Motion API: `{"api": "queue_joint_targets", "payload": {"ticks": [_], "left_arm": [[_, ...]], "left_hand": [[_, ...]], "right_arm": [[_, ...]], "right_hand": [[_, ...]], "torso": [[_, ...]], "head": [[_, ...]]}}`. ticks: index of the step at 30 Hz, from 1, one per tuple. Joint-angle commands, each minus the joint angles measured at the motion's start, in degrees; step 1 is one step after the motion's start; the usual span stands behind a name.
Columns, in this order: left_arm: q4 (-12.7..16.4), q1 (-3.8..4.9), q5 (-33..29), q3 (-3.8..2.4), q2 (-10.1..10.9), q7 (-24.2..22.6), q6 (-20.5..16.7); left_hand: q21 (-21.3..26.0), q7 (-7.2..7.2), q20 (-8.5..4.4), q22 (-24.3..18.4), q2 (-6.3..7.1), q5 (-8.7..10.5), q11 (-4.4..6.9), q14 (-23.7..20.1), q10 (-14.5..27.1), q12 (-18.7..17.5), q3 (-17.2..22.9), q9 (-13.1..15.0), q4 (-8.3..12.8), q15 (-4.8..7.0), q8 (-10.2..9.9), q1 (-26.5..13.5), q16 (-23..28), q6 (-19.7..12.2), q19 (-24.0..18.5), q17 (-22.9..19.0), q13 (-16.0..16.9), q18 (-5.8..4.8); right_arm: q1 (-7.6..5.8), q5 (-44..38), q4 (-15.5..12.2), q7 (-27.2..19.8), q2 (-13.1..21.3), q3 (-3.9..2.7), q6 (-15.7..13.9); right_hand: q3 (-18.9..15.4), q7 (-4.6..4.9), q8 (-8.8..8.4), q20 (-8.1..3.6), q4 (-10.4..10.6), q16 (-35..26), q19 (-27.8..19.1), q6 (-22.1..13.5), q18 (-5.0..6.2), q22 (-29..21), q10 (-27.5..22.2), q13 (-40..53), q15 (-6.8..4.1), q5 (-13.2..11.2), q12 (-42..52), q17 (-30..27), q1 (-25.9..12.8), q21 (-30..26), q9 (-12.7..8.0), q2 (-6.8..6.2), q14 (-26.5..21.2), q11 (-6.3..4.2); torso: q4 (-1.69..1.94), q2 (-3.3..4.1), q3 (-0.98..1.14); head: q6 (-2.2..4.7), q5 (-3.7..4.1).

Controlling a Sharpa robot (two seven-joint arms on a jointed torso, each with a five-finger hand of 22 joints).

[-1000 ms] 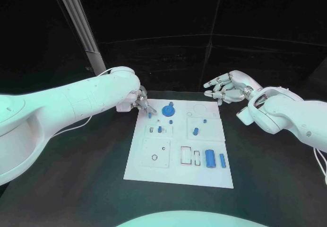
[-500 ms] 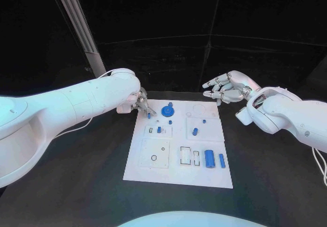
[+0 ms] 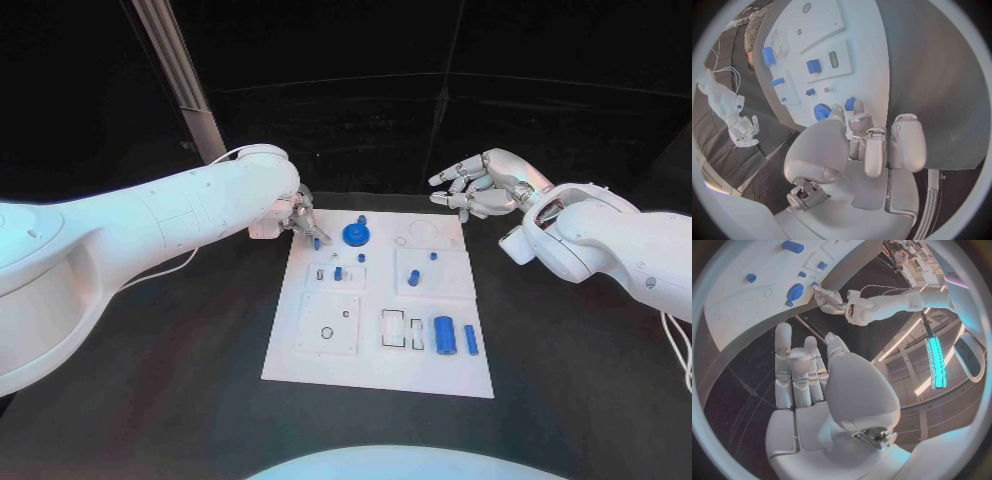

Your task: Assemble the parts on the task board

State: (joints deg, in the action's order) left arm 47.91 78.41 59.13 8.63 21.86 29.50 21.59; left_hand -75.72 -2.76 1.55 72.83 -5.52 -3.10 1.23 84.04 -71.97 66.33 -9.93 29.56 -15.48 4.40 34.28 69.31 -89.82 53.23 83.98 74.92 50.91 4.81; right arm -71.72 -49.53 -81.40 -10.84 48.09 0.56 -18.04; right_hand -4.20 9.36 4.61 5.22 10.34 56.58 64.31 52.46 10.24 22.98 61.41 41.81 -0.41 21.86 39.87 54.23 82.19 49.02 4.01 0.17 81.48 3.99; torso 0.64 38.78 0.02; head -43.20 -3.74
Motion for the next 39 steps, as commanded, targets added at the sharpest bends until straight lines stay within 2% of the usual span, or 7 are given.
{"api": "queue_joint_targets", "payload": {"ticks": [1,12,18,22,29,35,39], "left_arm": [[-0.1,0.07,0.3,-0.03,-0.2,-0.9,-0.2],[-1.0,-0.08,0.3,-0.03,-0.5,-2.6,0.4],[-1.2,-0.19,-0.4,-0.03,-0.5,-3.2,-0.4],[-0.8,-0.21,-1.4,-0.03,-0.3,-3.7,-1.2],[2.3,-0.21,-3.2,-0.02,1.8,-4.3,-4.4],[7.2,-0.11,-3.7,-0.02,5.0,-5.0,-8.6],[11.6,-0.05,-3.8,-0.01,7.8,-5.6,-12.1]], "left_hand": [[-0.3,0.04,-0.35,0.0,-0.28,0.12,0.13,6.0,0.2,0.3,0.5,0.1,0.5,0.54,0.4,1.2,-0.2,0.2,0.8,15.1,0.1,-0.97],[-0.3,0.31,-0.47,0.3,-2.42,0.15,0.39,6.0,0.7,-0.2,4.6,0.3,4.4,0.72,0.2,7.2,-0.2,-0.4,0.6,15.1,-0.2,-0.95],[-0.3,0.59,-0.7,0.3,-3.85,0.07,0.68,6.0,1.1,-0.8,9.9,0.0,8.1,0.96,-0.5,12.3,-0.2,-1.2,0.5,15.1,-0.5,-0.92],[-0.2,0.28,-0.69,0.4,-3.33,0.0,0.49,6.0,1.2,-1.4,14.3,0.0,10.2,0.8,-0.9,14.1,-0.2,-1.6,0.4,15.1,-0.7,-0.94],[-0.3,-0.06,-0.46,1.0,2.71,-0.38,0.26,6.0,0.4,-2.0,29.1,0.8,12.1,0.32,-0.3,9.2,-0.2,-1.2,0.5,15.1,-0.7,-0.89],[-0.6,0.06,-0.4,1.7,8.35,-3.04,0.39,6.0,-1.1,-1.8,40.9,1.9,13.9,0.53,0.6,3.8,-0.2,-0.5,0.8,15.1,-0.1,-1.04],[-0.6,0.23,-0.41,1.8,9.36,-3.49,0.45,6.0,-1.4,-2.0,43.2,2.2,14.6,0.62,0.9,2.7,-0.2,-0.3,0.8,15.1,-0.2,-1.06]], "right_arm": [[-0.1,0.2,0.0,-0.6,-0.1,-0.04,0.3],[-0.1,0.2,0.1,-0.6,-0.2,-0.04,0.4],[-0.1,0.2,0.0,-0.5,-0.1,-0.04,0.5],[-0.1,0.2,0.0,-0.5,-0.1,-0.04,0.5],[-0.1,0.2,0.1,-0.4,-0.1,-0.04,0.6],[-0.1,0.2,0.0,-0.4,0.2,-0.03,0.6],[-0.1,0.2,0.0,-0.4,0.3,-0.03,0.6]], "right_hand": [[0.1,-0.01,0.21,0.31,0.3,-0.2,-0.1,-0.6,0.3,-0.1,-0.5,-0.1,-0.04,0.2,0.0,0.1,0.7,-0.2,0.0,0.0,-0.3,0.11],[0.1,-0.01,0.23,0.32,0.2,-0.2,0.0,-0.6,0.31,-0.1,-0.5,-0.1,-0.05,0.3,0.1,0.1,0.8,-0.3,0.0,0.0,-0.3,0.11],[0.1,-0.01,0.23,0.32,0.2,-0.2,0.0,-0.6,0.31,-0.1,-0.5,-0.1,-0.05,0.3,0.1,0.1,0.8,-0.3,0.0,0.0,-0.3,0.11],[0.1,-0.01,0.23,0.32,0.2,-0.2,0.0,-0.6,0.31,-0.1,-0.5,-0.1,-0.05,0.3,0.1,0.1,0.8,-0.3,0.0,0.0,-0.3,0.11],[0.1,0.0,0.25,0.32,0.3,-0.2,0.0,-0.6,0.31,-0.1,-0.5,-0.2,-0.04,0.4,0.1,0.1,0.8,-0.3,0.0,0.0,-0.3,0.12],[0.1,0.0,0.25,0.32,0.3,-0.2,0.0,-0.6,0.31,-0.1,-0.5,-0.2,-0.04,0.4,0.1,0.1,0.8,-0.3,0.0,0.0,-0.3,0.12],[0.1,0.0,0.25,0.32,0.3,-0.2,0.0,-0.6,0.31,-0.1,-0.5,-0.2,-0.04,0.4,0.1,0.1,0.8,-0.3,0.0,0.0,-0.3,0.12]], "torso": [[0.01,0.0,-0.01],[-0.02,0.02,0.02],[0.01,-0.03,0.05],[0.03,-0.04,0.02],[0.2,-0.13,0.05],[0.67,-0.39,0.16],[0.9,-0.51,0.24]], "head": [[-0.01,-0.03],[-0.16,-0.02],[-0.23,-0.06],[-0.25,-0.06],[-0.28,-0.14],[-0.44,0.07],[-0.48,0.04]]}}
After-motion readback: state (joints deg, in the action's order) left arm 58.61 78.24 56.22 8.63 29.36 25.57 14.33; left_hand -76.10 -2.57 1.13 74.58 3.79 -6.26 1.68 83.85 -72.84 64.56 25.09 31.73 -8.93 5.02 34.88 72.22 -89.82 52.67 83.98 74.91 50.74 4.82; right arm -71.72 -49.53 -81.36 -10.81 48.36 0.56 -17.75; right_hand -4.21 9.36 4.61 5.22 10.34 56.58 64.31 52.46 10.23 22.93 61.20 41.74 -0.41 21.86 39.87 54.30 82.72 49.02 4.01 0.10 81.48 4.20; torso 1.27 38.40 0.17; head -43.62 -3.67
